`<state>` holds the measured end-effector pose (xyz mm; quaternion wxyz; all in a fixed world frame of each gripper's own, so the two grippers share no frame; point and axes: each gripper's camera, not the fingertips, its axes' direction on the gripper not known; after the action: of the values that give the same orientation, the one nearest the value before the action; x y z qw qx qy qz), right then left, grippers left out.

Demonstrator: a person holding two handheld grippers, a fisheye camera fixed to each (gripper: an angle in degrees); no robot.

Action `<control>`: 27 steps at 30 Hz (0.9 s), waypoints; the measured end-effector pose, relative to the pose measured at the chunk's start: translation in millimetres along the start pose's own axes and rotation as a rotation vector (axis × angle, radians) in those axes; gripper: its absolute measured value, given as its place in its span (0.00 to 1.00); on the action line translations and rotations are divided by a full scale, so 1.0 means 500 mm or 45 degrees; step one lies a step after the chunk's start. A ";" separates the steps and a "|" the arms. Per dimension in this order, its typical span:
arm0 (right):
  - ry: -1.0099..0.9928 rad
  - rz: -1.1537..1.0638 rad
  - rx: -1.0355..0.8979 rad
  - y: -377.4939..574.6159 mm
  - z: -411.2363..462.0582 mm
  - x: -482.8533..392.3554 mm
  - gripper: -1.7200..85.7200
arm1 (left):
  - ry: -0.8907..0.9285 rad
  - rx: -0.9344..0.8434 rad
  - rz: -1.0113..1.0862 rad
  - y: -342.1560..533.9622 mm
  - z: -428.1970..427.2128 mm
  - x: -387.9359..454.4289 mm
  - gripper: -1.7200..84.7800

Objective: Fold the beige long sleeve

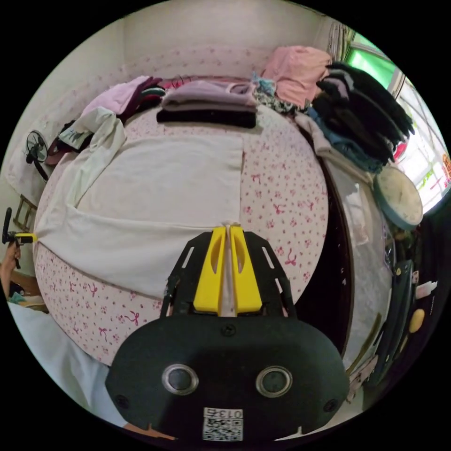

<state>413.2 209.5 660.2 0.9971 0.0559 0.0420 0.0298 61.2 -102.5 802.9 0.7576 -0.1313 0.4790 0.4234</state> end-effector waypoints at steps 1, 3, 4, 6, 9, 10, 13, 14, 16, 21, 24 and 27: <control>0.005 -0.002 0.031 -0.001 -0.006 -0.002 0.04 | -0.006 0.012 -0.004 0.001 -0.003 0.002 0.04; 0.006 0.012 0.109 -0.007 -0.004 -0.003 0.04 | -0.001 0.009 -0.026 -0.001 0.002 -0.001 0.04; 0.005 0.020 0.093 -0.009 0.006 -0.003 0.04 | -0.001 0.009 -0.040 -0.002 0.008 -0.003 0.04; -0.020 0.038 -0.052 -0.015 0.066 -0.003 0.05 | 0.001 0.010 -0.049 -0.002 0.016 -0.005 0.05; -0.033 0.122 -0.074 -0.015 0.068 0.012 0.07 | 0.062 0.023 -0.082 0.010 0.007 -0.022 0.06; -0.010 0.157 -0.072 -0.015 0.061 0.019 0.07 | 0.047 0.042 -0.115 0.023 -0.005 -0.032 0.06; 0.015 0.230 0.063 -0.012 0.006 0.040 0.08 | 0.041 0.142 -0.147 0.053 -0.047 -0.051 0.08; -0.046 0.223 0.095 -0.019 -0.010 0.037 0.08 | 0.063 0.184 -0.124 0.053 -0.061 -0.047 0.09; -0.180 0.168 0.133 -0.041 -0.024 0.007 0.08 | 0.073 0.208 -0.069 0.033 -0.068 -0.030 0.10; -0.665 -0.247 0.071 -0.137 0.000 -0.234 0.09 | 0.094 0.032 0.119 -0.082 -0.007 0.046 0.13; -0.801 -0.456 -0.012 -0.184 0.021 -0.385 0.11 | 0.034 -0.130 0.182 -0.123 0.048 0.069 0.10; -0.864 -0.543 -0.098 -0.224 0.050 -0.494 0.12 | 0.065 -0.132 0.182 -0.138 0.058 0.062 0.06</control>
<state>175.9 79.9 691.8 0.9396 0.0152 -0.2801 -0.1963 137.6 -110.9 777.2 0.7052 -0.1469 0.4837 0.4971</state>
